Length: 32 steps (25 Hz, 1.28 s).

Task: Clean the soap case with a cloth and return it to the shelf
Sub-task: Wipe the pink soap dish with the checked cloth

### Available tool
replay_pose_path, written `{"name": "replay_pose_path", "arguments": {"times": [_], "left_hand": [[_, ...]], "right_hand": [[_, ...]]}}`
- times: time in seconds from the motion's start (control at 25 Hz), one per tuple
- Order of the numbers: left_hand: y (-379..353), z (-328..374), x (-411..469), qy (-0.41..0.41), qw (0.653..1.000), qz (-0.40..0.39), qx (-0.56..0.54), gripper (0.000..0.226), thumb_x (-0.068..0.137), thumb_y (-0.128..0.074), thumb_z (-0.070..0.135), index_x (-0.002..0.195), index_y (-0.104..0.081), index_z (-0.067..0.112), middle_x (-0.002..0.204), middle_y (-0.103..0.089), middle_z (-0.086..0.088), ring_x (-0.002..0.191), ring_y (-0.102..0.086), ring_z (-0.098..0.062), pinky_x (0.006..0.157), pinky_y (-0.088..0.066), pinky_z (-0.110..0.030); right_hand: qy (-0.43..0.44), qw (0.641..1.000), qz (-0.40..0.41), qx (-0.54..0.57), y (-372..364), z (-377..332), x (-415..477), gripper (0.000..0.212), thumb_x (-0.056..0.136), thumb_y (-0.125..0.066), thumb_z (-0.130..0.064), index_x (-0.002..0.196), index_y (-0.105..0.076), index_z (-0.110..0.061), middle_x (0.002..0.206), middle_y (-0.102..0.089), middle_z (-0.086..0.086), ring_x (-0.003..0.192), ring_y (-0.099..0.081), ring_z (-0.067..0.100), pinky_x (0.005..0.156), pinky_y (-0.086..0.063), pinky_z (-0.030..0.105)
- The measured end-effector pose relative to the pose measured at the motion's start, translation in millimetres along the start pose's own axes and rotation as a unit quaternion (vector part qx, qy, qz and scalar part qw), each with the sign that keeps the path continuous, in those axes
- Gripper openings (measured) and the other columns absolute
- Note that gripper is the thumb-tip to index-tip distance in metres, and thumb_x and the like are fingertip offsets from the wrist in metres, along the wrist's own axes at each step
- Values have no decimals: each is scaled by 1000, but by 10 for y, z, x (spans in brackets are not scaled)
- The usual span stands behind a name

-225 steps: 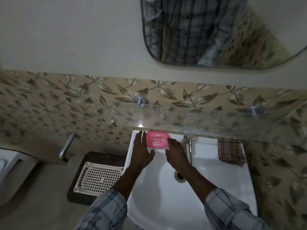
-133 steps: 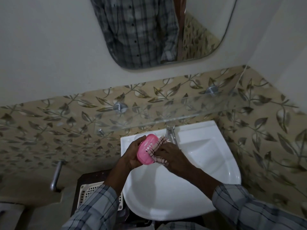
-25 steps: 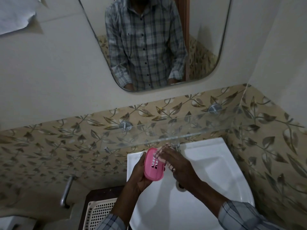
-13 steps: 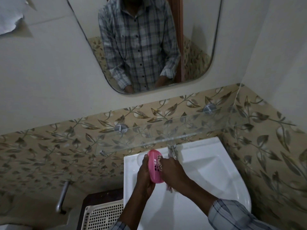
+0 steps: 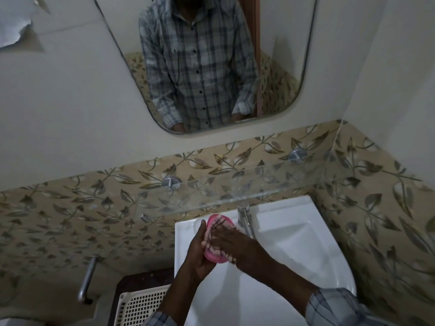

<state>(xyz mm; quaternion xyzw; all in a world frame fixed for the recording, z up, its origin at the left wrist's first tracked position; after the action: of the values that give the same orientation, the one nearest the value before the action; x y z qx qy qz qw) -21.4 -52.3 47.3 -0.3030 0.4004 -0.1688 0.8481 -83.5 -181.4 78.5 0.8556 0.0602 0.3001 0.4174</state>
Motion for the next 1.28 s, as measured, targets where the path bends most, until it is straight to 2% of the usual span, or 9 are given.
{"name": "replay_pose_path", "arguments": {"times": [0.16, 0.32, 0.48, 0.6, 0.68, 0.84, 1.0, 1.16, 1.28], "left_hand": [[91, -47, 11, -42, 999, 26, 4, 59, 96, -48, 50, 132, -58, 5, 118, -68, -24, 100, -67, -36, 83, -58, -45], [237, 54, -2, -44, 998, 32, -25, 66, 90, -53, 55, 128, -62, 2, 109, -68, -29, 91, -69, -38, 77, -61, -44], [338, 48, -24, -65, 997, 29, -13, 57, 90, -52, 56, 118, -72, 10, 109, -70, -25, 93, -70, -36, 80, -59, -44], [327, 26, -71, -74, 996, 42, -11, 54, 92, -51, 55, 119, -72, 13, 107, -70, -24, 91, -70, -34, 80, -59, -43], [299, 13, -114, -69, 997, 44, 1, 59, 91, -50, 55, 119, -70, 8, 106, -69, -27, 88, -70, -35, 78, -59, -43], [177, -30, -205, -61, 996, 36, 47, 61, 94, -45, 55, 115, -71, 4, 105, -69, -29, 85, -70, -35, 73, -60, -42], [-14, -138, -162, -34, 999, 31, 26, 61, 95, -44, 54, 120, -68, 4, 117, -68, -28, 97, -70, -40, 79, -59, -48], [-141, -68, -110, -16, 996, 6, -83, 63, 94, -45, 49, 123, -65, -4, 121, -64, -32, 104, -67, -45, 86, -56, -59], [-117, -33, -196, 5, 994, -15, -109, 63, 96, -37, 47, 110, -72, -3, 114, -69, -28, 99, -70, -41, 88, -54, -58]], "right_hand": [[-305, 934, 88, 165, 115, 252, 233, 36, 96, -58, -6, 127, -65, -23, 125, -66, 2, 114, -63, 15, 97, -52, 32], [-476, 865, 127, 93, 271, 507, 61, 28, 89, -67, -17, 115, -59, -18, 105, -68, 4, 97, -65, 24, 72, -45, 23], [-583, 649, 89, 481, 212, 617, -127, 35, 80, -62, 11, 115, -60, 8, 105, -71, 27, 96, -70, 40, 87, -58, 50], [-541, 577, 99, 603, 222, 545, -175, 35, 84, -54, 17, 117, -63, 7, 108, -71, 28, 102, -69, 42, 90, -56, 48], [-540, 606, 110, 574, 232, 515, -203, 32, 87, -58, 10, 117, -65, 0, 107, -73, 23, 99, -71, 38, 82, -59, 44], [-564, 740, 134, 341, 292, 430, -194, 37, 82, -74, -5, 116, -64, -13, 102, -74, 8, 87, -72, 24, 72, -61, 35], [-477, 833, 108, 259, 247, 127, -19, 53, 74, -82, -30, 122, -58, -26, 100, -74, -10, 84, -70, -2, 71, -58, 16], [-278, 894, -32, 350, 188, -169, 77, 85, 64, -88, -48, 133, -40, -53, 131, -61, -24, 122, -58, 0, 101, -51, 26], [-122, 985, -77, 94, 350, -140, -14, 98, 66, -81, -59, 149, -35, -34, 157, -24, -10, 148, -22, 16, 122, -21, 37]]}}
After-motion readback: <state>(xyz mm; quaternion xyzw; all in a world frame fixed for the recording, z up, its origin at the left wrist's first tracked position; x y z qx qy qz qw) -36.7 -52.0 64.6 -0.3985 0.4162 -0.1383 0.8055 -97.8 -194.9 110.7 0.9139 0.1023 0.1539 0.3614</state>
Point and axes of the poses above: each hand's wrist, its own x-axis towards the middle knuckle, its own y-axis out of the back of the hand, z = x × y, the point moved 3 cm from there along x, towards the middle knuckle
